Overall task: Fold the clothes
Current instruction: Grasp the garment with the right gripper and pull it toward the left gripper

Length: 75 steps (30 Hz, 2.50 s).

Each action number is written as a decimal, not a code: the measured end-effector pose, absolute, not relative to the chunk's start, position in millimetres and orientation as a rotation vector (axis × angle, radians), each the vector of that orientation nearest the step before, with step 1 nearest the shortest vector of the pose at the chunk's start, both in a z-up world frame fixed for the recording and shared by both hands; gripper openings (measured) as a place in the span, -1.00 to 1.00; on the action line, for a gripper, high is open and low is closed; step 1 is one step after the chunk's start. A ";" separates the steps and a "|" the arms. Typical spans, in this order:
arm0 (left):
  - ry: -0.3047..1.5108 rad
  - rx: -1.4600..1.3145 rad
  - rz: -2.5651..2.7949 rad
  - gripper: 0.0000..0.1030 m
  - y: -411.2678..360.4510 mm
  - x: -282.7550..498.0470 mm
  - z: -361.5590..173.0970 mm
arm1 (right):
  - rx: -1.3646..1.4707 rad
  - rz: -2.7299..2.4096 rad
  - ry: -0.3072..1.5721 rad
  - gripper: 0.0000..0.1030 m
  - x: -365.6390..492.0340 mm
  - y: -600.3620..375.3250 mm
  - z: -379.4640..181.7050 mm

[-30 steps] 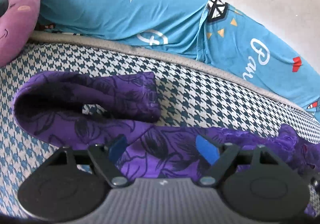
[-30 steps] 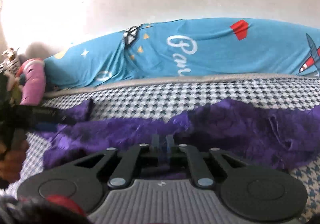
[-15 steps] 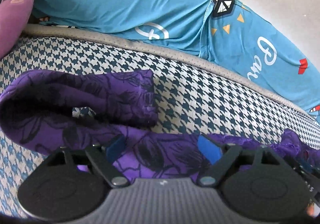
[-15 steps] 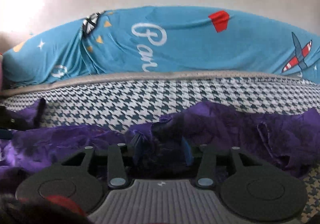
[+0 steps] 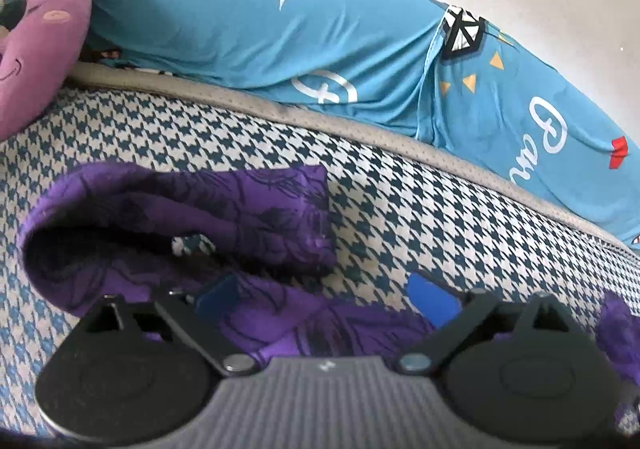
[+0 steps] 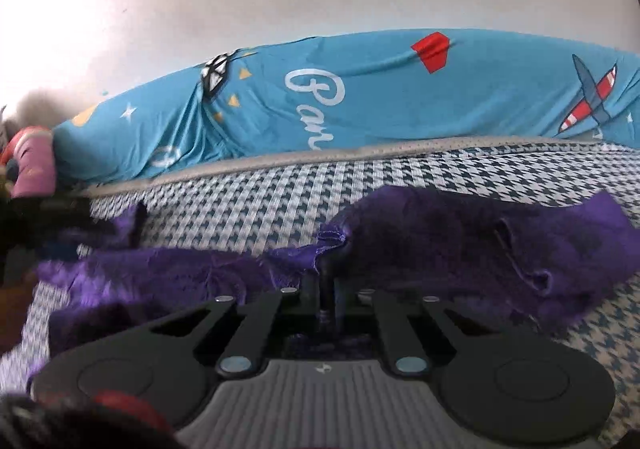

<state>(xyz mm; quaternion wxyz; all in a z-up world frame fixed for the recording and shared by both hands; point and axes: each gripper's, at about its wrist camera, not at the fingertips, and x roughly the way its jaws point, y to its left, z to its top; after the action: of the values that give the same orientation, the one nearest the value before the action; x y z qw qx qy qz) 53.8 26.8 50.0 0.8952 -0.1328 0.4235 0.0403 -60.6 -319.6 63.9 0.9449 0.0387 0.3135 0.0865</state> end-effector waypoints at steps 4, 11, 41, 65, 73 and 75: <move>0.889 -0.219 0.074 0.90 23.3 47.8 44.3 | 0.064 0.189 0.658 -0.85 -90.3 -312.3 63.7; 1.012 -0.070 0.053 0.95 15.3 27.4 17.9 | 0.044 0.151 0.797 -0.87 -111.1 -300.4 42.5; 1.009 0.081 -0.051 0.98 15.6 -19.9 16.5 | 0.137 0.187 0.737 -0.48 -2.8 -283.4 49.6; 0.931 0.090 -0.250 0.99 -33.4 -35.0 30.9 | -0.171 0.463 0.797 -0.48 -84.3 -267.1 43.2; 0.945 0.142 -0.262 0.99 -35.8 -41.8 23.0 | 0.002 0.423 0.716 -0.31 -71.6 -278.1 58.6; 0.944 0.144 -0.265 0.99 -34.9 -42.2 22.3 | 0.040 0.434 0.721 -0.19 -65.7 -277.2 57.4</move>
<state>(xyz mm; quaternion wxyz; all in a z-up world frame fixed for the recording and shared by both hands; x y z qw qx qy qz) -42.2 -34.9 22.3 0.8796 0.0690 0.4531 -0.1273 -65.7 -277.2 57.4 0.9126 0.0192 0.3499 0.2106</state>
